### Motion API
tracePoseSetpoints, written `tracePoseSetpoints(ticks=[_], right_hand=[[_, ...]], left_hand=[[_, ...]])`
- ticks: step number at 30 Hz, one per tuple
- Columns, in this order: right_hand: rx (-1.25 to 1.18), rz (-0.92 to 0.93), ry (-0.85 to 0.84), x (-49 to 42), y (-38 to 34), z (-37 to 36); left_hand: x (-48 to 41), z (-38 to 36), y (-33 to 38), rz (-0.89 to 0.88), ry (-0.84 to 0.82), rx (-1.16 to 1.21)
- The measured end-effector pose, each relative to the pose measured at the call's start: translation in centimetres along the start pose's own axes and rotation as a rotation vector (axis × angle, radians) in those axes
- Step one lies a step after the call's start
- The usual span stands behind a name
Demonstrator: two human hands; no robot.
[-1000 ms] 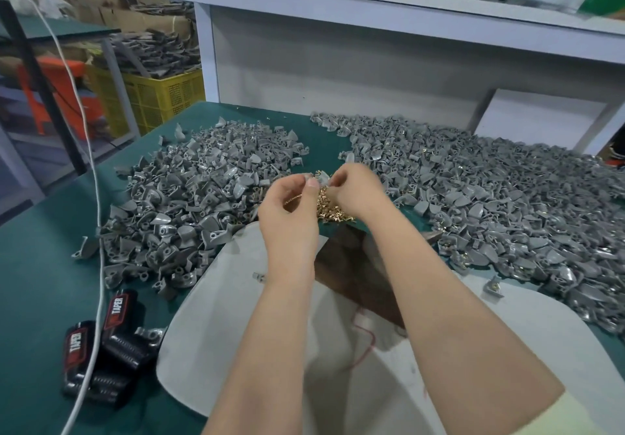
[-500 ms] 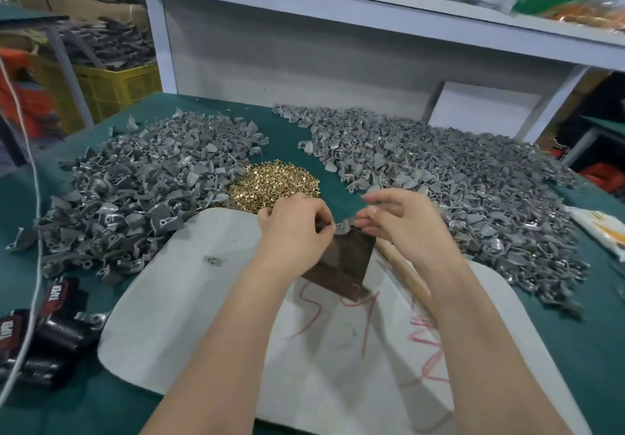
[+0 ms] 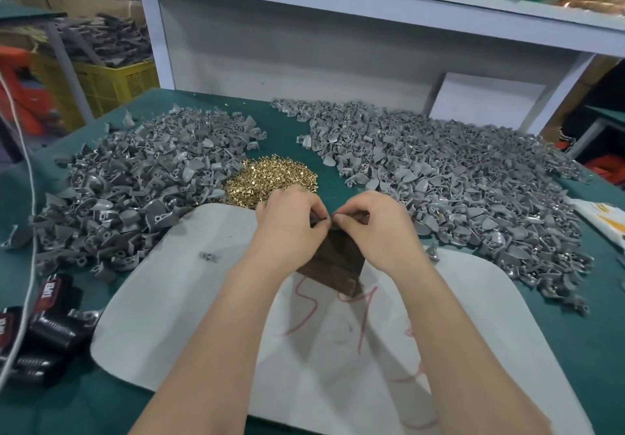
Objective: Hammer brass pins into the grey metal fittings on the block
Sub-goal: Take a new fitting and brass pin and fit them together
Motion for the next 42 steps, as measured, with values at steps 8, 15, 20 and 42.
tracePoseSetpoints(ticks=[8,15,20,42], right_hand=[[0.277,0.010,-0.020,0.0,-1.8,0.1],[0.411,-0.006,-0.067,-0.4,-2.4,-0.1],[0.340,0.000,-0.112,-0.6,-1.8,0.0],[0.194,-0.003,0.006,0.0,-0.7,-0.2]], left_hand=[[-0.3,-0.2,-0.1,-0.004,-0.006,-0.020],[-0.4,-0.3,-0.1,-0.007,-0.020,-0.030],[-0.2,-0.2,0.1,-0.001,-0.027,-0.046],[-0.1,0.0,0.2,0.004,-0.011,-0.022]])
Point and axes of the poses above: each hand's wrist, its own x-axis away from the middle knuckle, its own z-axis out of the back of the hand, y = z × x, the point moved 7 cm from there along -x, towards the middle knuckle, and after that the axes turned 12 degrees about -z, right-handed, at the moved point
